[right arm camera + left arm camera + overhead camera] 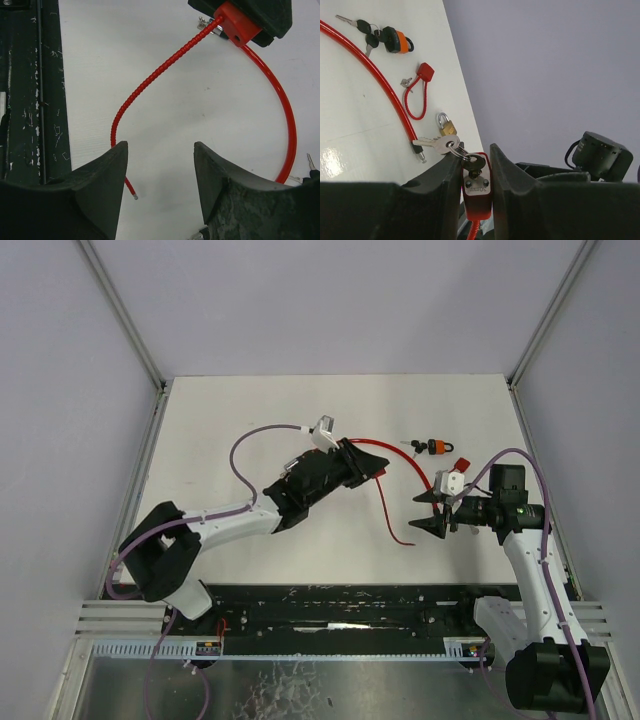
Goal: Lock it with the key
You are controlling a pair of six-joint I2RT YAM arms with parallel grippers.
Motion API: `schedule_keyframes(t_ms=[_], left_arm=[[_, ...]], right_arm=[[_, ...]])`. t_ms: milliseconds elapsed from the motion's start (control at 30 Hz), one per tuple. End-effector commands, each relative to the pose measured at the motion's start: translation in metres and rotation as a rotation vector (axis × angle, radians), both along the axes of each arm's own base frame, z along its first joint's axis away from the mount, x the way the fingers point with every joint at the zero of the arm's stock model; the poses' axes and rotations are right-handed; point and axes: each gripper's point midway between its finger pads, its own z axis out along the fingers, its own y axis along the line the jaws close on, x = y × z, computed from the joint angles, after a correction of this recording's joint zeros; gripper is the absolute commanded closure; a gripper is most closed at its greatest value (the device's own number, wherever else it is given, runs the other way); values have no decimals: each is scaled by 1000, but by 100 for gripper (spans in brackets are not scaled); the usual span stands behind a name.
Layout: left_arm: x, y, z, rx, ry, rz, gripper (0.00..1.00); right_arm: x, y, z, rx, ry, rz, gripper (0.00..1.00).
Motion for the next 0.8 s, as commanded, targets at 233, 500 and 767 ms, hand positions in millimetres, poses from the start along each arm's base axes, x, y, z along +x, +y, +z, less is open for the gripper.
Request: schedule_keyframes(t_ms=[233,500,767], left_arm=[[-14,11,59,45,-370,-62,100],[-46,14,71,86,-687,-215,100],[-85,14,90,-18,-968,-388,100]], right_arm=[[4,5,37,74,75,-40,34],[7,15,64,214,185,-61,32],[3,26,68,368,278,8,26]])
